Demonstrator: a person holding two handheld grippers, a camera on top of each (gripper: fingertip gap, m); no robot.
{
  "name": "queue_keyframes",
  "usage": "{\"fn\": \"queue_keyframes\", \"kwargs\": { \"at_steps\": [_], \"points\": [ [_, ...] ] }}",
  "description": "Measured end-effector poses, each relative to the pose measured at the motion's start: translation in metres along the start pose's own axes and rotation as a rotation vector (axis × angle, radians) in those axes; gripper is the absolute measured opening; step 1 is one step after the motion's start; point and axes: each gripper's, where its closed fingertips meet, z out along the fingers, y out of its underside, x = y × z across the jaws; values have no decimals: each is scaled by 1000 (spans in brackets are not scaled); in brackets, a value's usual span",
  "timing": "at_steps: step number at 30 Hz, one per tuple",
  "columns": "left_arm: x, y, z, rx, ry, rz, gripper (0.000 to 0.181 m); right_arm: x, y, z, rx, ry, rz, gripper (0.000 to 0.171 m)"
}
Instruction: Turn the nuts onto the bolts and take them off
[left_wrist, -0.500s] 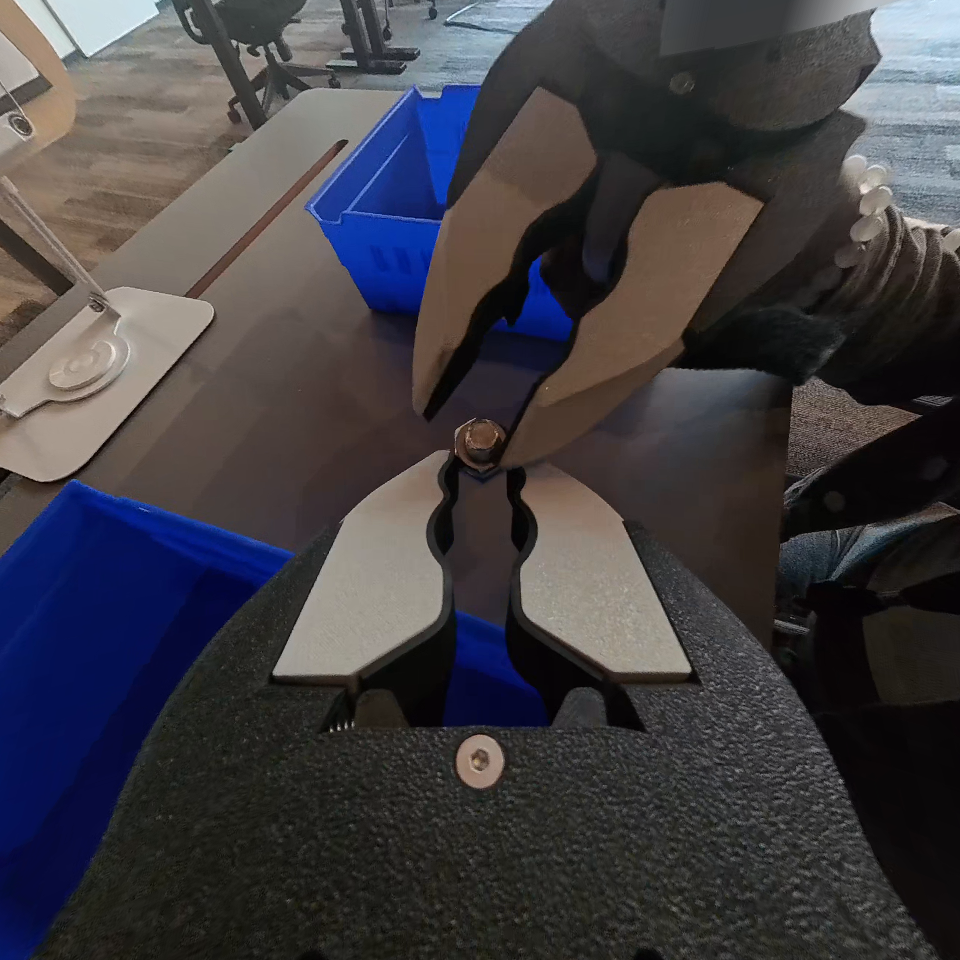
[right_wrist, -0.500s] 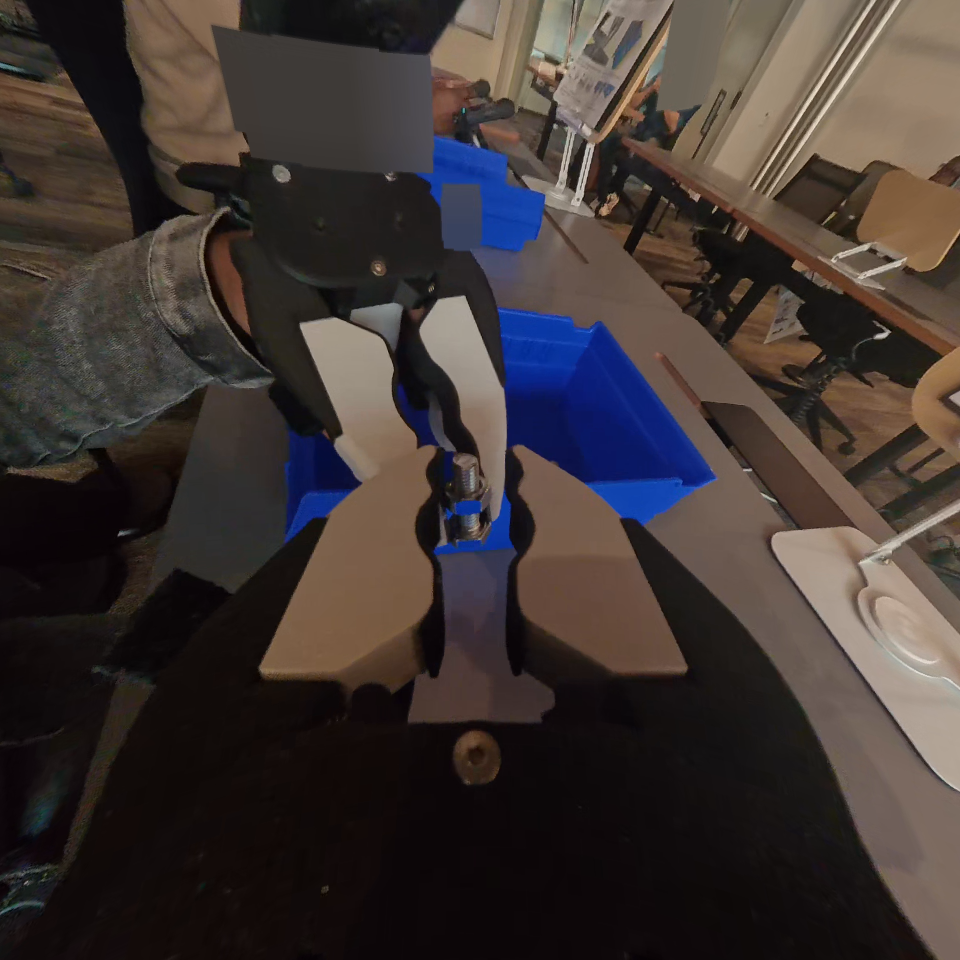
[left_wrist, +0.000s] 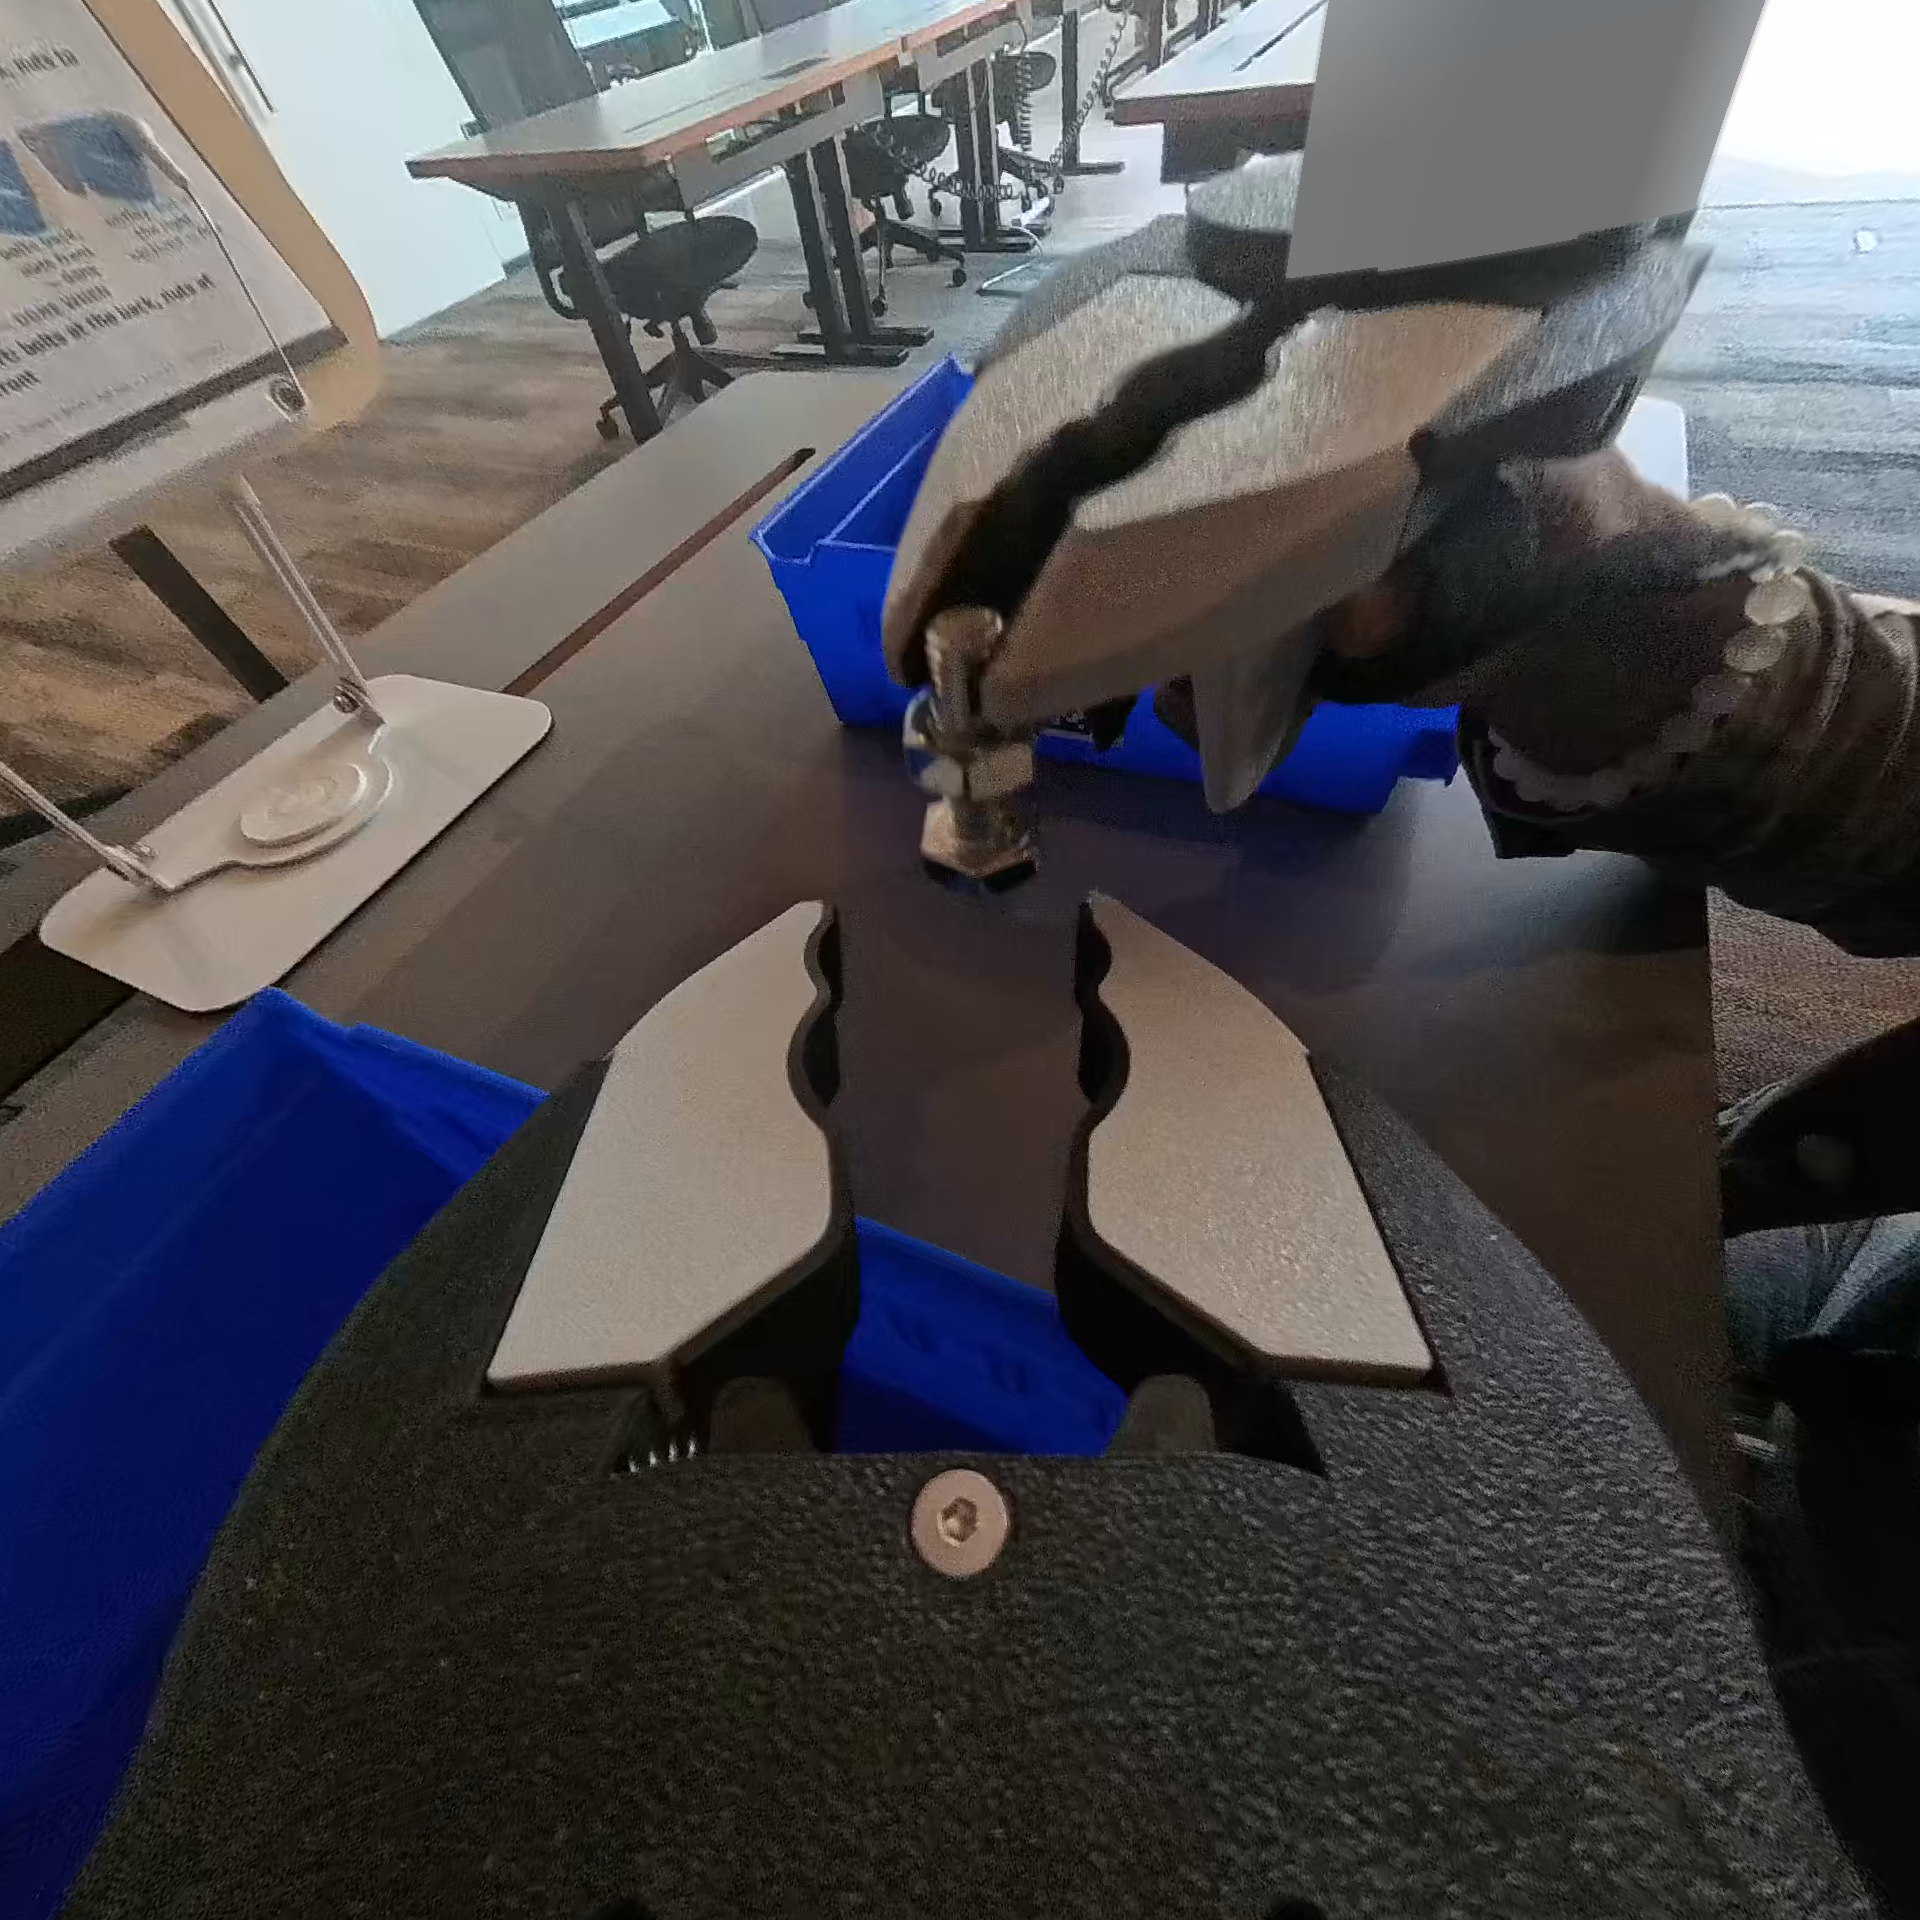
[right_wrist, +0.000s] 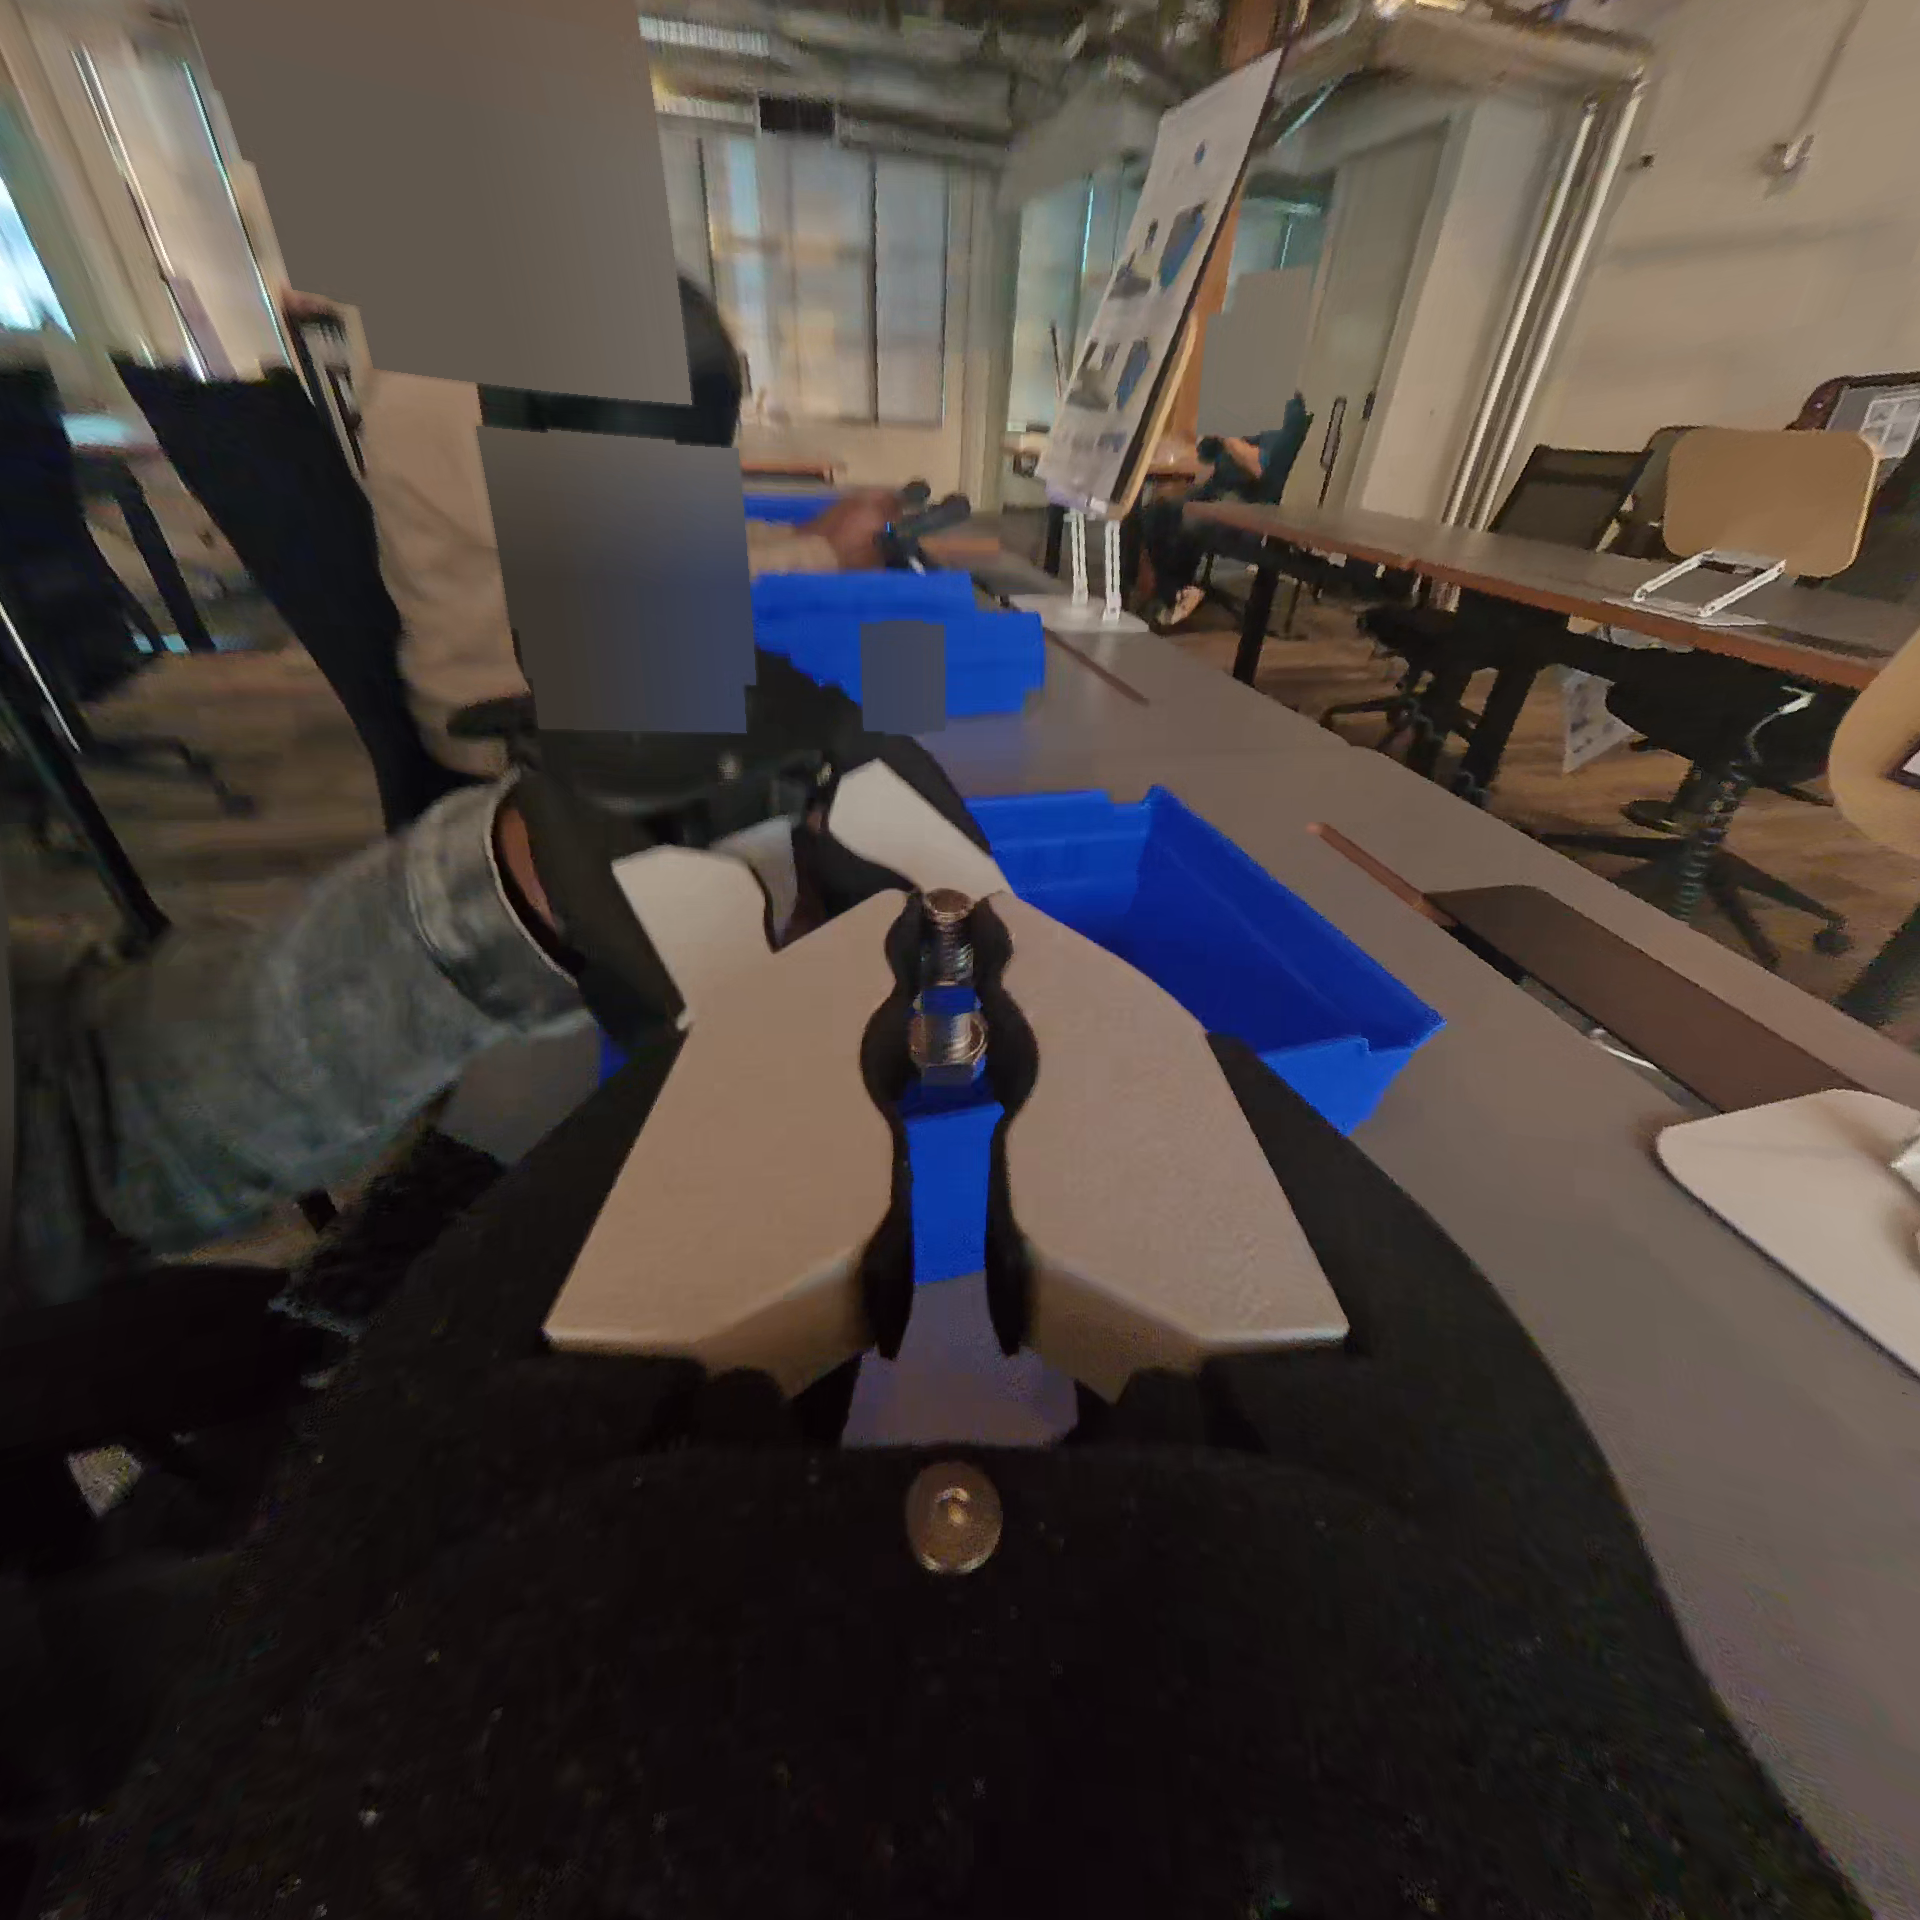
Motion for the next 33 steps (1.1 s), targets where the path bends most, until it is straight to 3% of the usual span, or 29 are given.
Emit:
{"fn": "queue_keyframes", "kwargs": {
  "at_steps": [6,12,17,19,22,25,29,31,33],
  "points": [
    [-9,0,1,76,-45,-72,44,1,0,-1,35,-38,77,8],
    [-96,7,-97,154,-658,-130,24,9,-15,-25,70,42,46,8],
    [-100,60,-78,-119,-555,-348,36,15,-18,-42,-27,118,47,8],
    [-105,69,-71,-156,-566,-395,44,3,-16,-18,-42,46,74,8],
    [-125,79,-97,-200,-785,-385,42,-12,8,45,-163,-30,88,8],
    [-125,64,-142,-211,-966,-312,32,-6,49,101,-358,-25,81,9],
    [-113,45,-190,-171,-1103,-203,11,-13,84,133,-591,-63,49,10],
    [-102,50,-183,-141,-1020,-226,7,-14,90,140,-647,-61,8,24],
    [-93,52,-177,-97,-968,-261,3,-16,84,144,-628,-57,21,56]
  ]
}}
